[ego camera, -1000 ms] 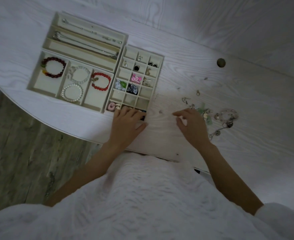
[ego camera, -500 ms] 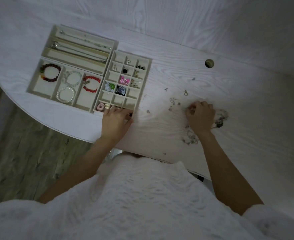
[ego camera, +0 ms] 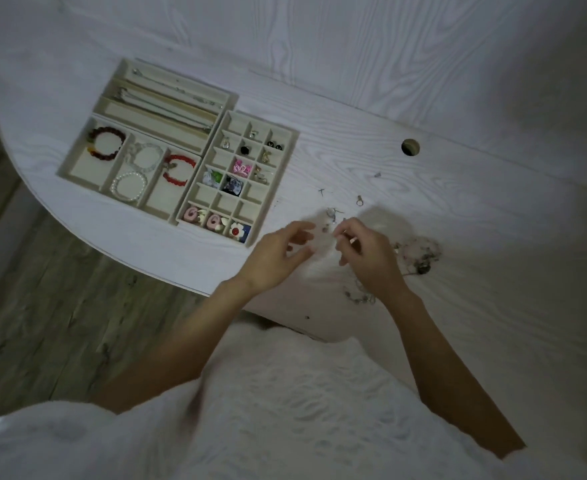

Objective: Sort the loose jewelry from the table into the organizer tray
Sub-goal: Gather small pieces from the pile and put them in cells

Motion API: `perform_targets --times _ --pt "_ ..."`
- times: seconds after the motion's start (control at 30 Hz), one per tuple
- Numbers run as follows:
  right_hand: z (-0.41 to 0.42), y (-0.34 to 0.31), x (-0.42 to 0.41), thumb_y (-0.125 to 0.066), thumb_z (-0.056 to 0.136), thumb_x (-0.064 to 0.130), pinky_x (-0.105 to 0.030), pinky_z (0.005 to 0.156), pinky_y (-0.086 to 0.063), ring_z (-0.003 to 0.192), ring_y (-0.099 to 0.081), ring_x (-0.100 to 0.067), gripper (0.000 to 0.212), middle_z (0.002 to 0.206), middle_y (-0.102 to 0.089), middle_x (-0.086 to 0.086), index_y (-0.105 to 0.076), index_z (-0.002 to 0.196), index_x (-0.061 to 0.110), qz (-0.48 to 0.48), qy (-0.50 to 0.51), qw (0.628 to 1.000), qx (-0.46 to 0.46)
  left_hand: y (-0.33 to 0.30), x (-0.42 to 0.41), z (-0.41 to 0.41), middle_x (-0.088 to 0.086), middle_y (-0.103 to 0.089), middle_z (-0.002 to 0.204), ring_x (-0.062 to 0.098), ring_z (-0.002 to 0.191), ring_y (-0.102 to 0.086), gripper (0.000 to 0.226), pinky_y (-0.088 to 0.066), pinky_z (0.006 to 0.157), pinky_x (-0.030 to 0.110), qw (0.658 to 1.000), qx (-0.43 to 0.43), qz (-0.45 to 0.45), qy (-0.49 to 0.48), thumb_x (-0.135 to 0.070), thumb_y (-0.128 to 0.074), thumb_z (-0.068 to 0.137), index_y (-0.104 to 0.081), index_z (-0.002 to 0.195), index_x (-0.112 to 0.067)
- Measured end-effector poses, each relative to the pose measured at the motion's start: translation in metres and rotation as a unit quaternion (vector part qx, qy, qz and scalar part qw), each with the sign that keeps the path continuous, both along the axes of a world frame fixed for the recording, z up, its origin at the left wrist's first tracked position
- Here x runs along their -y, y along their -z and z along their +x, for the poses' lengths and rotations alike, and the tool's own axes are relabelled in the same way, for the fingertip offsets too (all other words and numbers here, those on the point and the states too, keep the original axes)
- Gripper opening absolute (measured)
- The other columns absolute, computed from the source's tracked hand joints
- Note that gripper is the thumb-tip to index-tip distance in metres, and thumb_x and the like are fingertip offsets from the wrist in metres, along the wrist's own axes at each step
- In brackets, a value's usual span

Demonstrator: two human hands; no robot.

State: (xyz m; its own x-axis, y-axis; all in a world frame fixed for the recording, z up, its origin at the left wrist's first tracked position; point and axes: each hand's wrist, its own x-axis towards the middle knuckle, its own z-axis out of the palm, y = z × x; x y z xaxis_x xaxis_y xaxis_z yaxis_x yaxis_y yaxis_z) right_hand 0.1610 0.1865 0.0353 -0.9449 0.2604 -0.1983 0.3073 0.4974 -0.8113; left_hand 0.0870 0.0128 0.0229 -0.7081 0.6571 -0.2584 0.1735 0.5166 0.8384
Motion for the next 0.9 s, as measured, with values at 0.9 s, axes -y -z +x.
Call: perform_targets --times 0.9 --pt "-0.182 0.030 0.144 -0.070 0.082 0.012 -0.004 0.070 -0.043 0.081 -0.060 -0.003 0.007 0.090 -0.072 0.000 -0.072 0.088 0.012 0.032 -0.027 0.999 0.028 0.026 0.124 -0.115 0.001 -0.067 0.080 0.017 0.073 -0.054 0.011 -0.034 0.061 0.024 0.947 -0.191 -0.108 -0.234 -0.018 -0.071 0.081 -0.066 0.090 -0.013"
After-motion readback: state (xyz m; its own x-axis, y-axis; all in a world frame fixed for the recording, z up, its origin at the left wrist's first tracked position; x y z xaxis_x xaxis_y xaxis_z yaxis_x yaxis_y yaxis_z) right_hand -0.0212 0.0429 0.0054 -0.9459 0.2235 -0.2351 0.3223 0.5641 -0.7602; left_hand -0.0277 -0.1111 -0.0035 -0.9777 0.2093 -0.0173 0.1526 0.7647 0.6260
